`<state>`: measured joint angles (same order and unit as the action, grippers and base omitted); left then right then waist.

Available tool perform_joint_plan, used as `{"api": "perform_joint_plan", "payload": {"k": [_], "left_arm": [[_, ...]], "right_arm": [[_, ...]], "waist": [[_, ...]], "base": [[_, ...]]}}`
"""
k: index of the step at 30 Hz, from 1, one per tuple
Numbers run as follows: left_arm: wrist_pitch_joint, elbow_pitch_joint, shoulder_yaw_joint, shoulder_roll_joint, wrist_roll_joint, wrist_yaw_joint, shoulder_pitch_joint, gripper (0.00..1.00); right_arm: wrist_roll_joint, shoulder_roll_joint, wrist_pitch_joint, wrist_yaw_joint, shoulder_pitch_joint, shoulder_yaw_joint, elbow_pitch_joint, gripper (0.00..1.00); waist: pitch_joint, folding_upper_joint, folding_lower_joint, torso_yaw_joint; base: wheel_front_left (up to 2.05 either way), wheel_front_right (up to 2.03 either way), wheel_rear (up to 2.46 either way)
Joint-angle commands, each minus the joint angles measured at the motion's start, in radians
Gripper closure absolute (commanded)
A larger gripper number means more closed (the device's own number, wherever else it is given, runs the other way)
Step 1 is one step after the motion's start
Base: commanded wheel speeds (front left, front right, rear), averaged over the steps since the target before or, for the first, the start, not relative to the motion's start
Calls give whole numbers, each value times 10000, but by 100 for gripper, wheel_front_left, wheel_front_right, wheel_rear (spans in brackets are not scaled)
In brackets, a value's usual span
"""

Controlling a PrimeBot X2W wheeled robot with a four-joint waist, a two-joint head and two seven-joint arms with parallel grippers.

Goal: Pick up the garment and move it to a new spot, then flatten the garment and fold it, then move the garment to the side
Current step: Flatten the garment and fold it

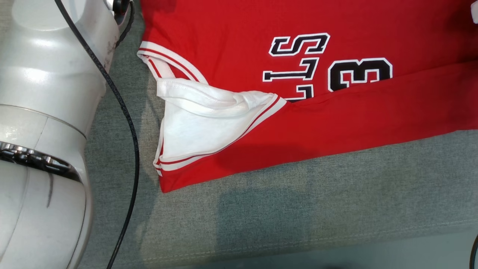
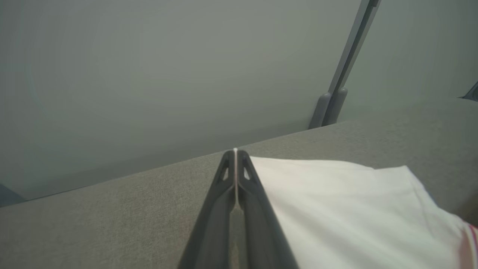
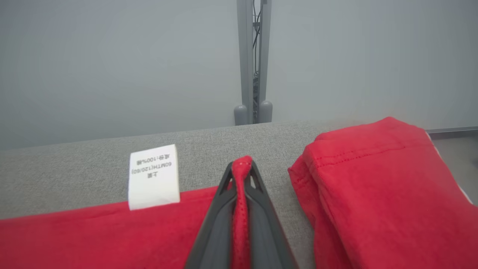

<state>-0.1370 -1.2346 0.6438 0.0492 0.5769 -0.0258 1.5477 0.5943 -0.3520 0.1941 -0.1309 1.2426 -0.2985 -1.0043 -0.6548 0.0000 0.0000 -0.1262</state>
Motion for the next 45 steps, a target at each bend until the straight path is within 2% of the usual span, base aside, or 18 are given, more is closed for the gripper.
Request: {"api": "perform_joint_plan", "payload": {"k": [1,9,14,15,18,22,27,37,42,45], "left_arm": [[-184,263,-86,319,-81,-47,460,100],[-1097,1075,-233,216,238,-536,-327,100],[-1238,2872,-555,464,434,-514,-1992,100],[-1242,3731,-700,610,475,-385,-2627,100],[-1243,5059,-786,884,564,-136,-3682,100],[-691,7060,-817,1290,855,337,-5156,100],[432,9702,-651,1964,1100,1017,-6891,100],[2031,13632,-473,3101,1425,2437,-9445,100],[2399,14501,-299,3256,1692,2814,-10407,100],[2603,14872,-167,3336,1857,3024,-10959,100]], "right_arm": [[-91,-128,187,2,-43,-39,79,100],[15,-439,600,2,-709,-484,45,100],[508,-1005,668,2,-1918,-574,837,100],[667,-1212,671,2,-2330,-529,1383,100],[702,-1599,673,2,-3042,-441,2268,100],[161,-2165,674,2,-4029,-217,3504,100],[-441,-2238,675,2,-5240,327,4333,100],[-1299,-1919,675,2,-6612,1151,4495,100],[-1658,-1773,676,2,-6803,1393,4126,100],[-2152,-1619,676,2,-6699,1518,3438,100]], "waist": [[15,0,0,46],[378,0,0,452],[1076,0,0,721],[1281,0,0,788],[1541,0,0,879],[1755,0,0,965],[1870,0,0,991],[2241,0,0,969],[2350,0,0,999],[2360,0,0,1083]], "base": [[0,0,0],[0,0,0],[0,0,0],[0,0,0],[0,0,0],[0,0,0],[0,0,0],[0,0,0],[0,0,0],[0,0,0]]}}
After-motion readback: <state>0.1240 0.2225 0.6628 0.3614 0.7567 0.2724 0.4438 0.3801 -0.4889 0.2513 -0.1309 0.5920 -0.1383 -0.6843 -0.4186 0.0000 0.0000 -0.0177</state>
